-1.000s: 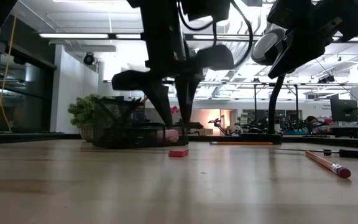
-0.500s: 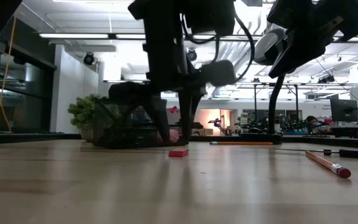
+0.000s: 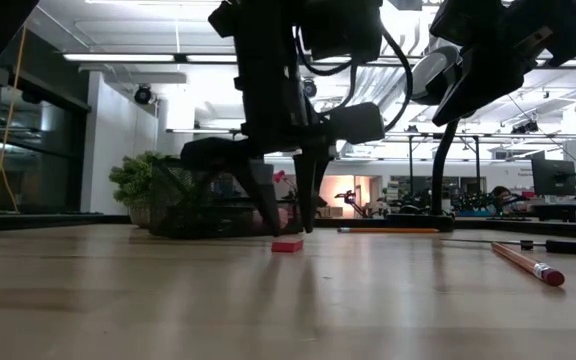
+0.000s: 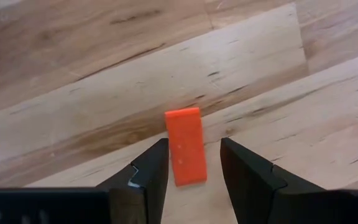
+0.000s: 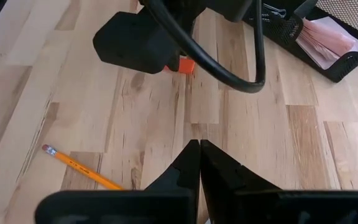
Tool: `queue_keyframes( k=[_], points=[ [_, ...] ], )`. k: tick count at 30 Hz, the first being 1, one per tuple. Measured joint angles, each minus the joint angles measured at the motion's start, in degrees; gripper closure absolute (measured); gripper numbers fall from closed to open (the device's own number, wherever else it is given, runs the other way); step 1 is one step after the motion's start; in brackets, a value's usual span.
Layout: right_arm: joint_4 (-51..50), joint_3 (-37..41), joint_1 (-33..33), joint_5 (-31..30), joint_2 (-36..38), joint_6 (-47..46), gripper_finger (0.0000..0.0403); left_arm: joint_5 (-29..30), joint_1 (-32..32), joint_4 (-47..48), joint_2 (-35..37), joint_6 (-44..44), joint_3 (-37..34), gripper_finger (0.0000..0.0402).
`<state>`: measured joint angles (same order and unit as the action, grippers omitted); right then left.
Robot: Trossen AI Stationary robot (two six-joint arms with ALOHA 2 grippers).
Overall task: Pick and place office supplies into organizer
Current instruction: Put the orange eraser into the black desk organizer
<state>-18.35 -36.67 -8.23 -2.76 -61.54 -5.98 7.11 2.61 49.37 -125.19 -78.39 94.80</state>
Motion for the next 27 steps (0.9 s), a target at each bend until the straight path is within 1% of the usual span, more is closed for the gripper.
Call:
queue_keyframes(
  k=[23, 27],
  points=[
    [0.0, 0.0, 0.0, 0.0, 0.0, 0.0, 0.0401, 0.4, 0.0, 0.4, -0.6, -0.4, 0.0, 0.0268],
    [0.0, 0.0, 0.0, 0.0, 0.0, 0.0, 0.0399, -0.4, 0.0, 0.2, -1.2, -0.1, 0.0, 0.0268]
  ],
)
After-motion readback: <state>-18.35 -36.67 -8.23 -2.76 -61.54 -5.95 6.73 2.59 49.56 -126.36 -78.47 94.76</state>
